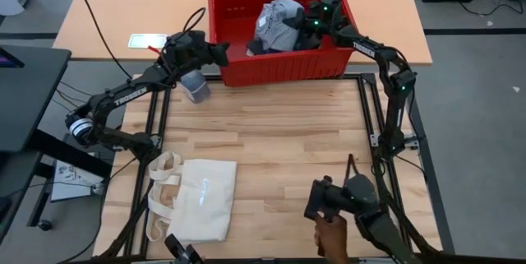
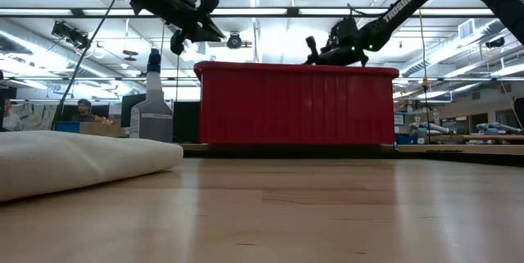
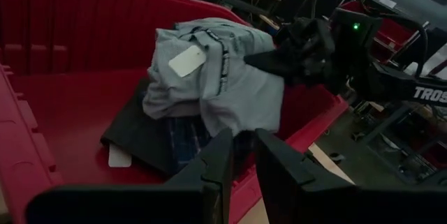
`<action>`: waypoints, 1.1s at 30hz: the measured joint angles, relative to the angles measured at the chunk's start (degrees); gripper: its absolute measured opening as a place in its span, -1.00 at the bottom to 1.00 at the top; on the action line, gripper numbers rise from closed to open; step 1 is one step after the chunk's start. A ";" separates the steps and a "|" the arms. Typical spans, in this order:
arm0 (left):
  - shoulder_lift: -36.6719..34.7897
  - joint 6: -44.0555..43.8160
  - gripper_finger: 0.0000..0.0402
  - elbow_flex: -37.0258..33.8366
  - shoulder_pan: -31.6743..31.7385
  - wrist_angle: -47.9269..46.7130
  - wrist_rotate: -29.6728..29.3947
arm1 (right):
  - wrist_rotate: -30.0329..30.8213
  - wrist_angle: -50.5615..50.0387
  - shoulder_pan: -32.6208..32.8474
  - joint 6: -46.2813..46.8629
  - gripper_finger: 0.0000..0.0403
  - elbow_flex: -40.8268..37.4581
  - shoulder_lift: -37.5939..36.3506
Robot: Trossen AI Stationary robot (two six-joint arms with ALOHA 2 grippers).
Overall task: Fold laundry
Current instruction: Remove the folded gray shirt from the red bin
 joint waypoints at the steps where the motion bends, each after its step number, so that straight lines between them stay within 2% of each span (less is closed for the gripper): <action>1: -0.02 0.00 -0.68 0.00 -0.03 0.05 0.13 | 0.09 -0.37 -0.39 0.15 -0.72 0.00 -0.59; 10: 0.02 0.00 -0.68 -0.02 -0.31 -0.14 1.97 | 0.02 -2.10 -4.06 0.90 -0.68 0.04 -6.73; 15: 0.04 0.04 -0.68 -0.02 -0.29 -0.13 1.99 | 0.57 -12.72 -5.41 -4.39 -0.63 0.07 -6.15; 19: 0.07 0.22 -0.68 -0.02 -0.24 -0.15 1.97 | 7.03 -22.15 -5.04 -12.97 -0.54 0.02 -6.03; 23: 0.07 0.21 -0.68 -0.02 -0.24 -0.13 1.97 | 7.58 -21.12 -4.40 -13.88 -0.35 0.02 -6.03; 25: 0.07 0.20 -0.68 -0.02 -0.24 -0.13 1.97 | 5.65 -20.27 -4.17 -11.89 -0.24 0.02 -6.05; 30: 0.07 -1.16 -0.68 -0.02 -0.29 -0.13 1.97 | -6.71 -20.06 -4.52 -4.83 0.00 0.02 -6.05; 33: 0.07 -2.51 -0.68 -0.02 -0.36 -0.15 1.97 | -10.76 -20.22 -4.66 -2.82 0.10 0.02 -6.20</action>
